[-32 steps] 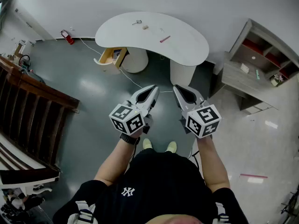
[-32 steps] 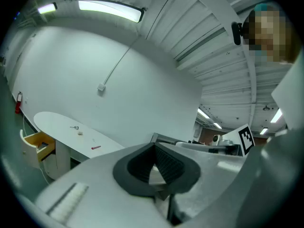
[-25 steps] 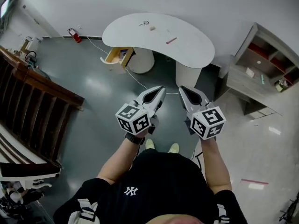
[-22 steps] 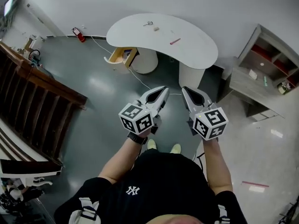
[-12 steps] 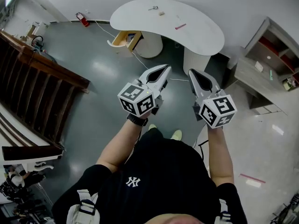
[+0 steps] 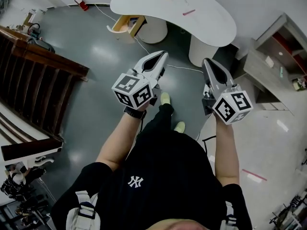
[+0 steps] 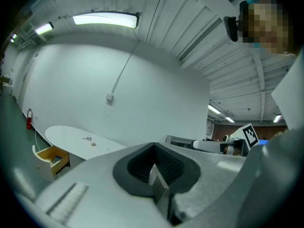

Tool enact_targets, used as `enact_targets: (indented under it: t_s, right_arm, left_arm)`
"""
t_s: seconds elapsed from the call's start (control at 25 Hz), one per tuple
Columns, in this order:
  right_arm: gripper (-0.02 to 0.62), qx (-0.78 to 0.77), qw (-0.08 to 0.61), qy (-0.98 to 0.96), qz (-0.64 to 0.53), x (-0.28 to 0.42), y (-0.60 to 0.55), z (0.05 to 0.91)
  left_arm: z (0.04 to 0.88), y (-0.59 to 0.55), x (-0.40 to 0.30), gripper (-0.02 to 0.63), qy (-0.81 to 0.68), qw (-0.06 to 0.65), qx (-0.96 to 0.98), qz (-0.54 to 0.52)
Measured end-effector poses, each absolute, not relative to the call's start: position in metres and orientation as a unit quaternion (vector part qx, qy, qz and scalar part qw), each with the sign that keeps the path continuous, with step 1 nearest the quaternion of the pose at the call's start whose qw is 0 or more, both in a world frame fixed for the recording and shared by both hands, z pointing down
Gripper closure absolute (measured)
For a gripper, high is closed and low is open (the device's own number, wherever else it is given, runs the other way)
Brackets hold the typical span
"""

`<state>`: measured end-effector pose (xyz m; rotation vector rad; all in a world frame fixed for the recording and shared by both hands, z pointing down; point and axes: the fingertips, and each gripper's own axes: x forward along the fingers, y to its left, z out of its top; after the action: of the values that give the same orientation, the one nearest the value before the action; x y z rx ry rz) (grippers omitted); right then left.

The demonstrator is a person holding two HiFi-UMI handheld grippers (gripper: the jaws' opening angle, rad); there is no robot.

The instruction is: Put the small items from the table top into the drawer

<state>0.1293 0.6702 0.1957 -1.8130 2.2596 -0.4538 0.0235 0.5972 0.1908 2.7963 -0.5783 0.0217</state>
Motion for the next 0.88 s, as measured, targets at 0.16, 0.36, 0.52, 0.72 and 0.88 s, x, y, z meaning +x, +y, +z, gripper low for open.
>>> enact_targets:
  t_s: [0.16, 0.36, 0.52, 0.72, 0.88]
  right_arm:
    - [0.569, -0.612, 0.081, 0.769, -0.164, 0.133, 0.630, 0.211]
    - [0.569, -0.609, 0.045, 0.774, -0.169, 0.143, 0.565, 0.224]
    - [0.568, -0.608, 0.020, 0.773, -0.179, 0.149, 0.508, 0.239]
    - [0.540, -0.614, -0.024, 0.766, -0.190, 0.153, 0.447, 0.267]
    - [0.537, -0.624, -0.056, 0.753, -0.203, 0.165, 0.419, 0.290]
  left_arm:
    - [0.209, 0.565, 0.041, 0.606, -0.190, 0.146, 0.971, 0.016]
    - [0.221, 0.508, 0.065, 0.606, -0.174, 0.147, 0.974, 0.024]
    - [0.234, 0.457, 0.081, 0.606, -0.158, 0.152, 0.975, 0.034]
    - [0.248, 0.405, 0.092, 0.606, -0.136, 0.148, 0.979, 0.045]
    - [0.261, 0.375, 0.105, 0.606, -0.128, 0.158, 0.978, 0.050]
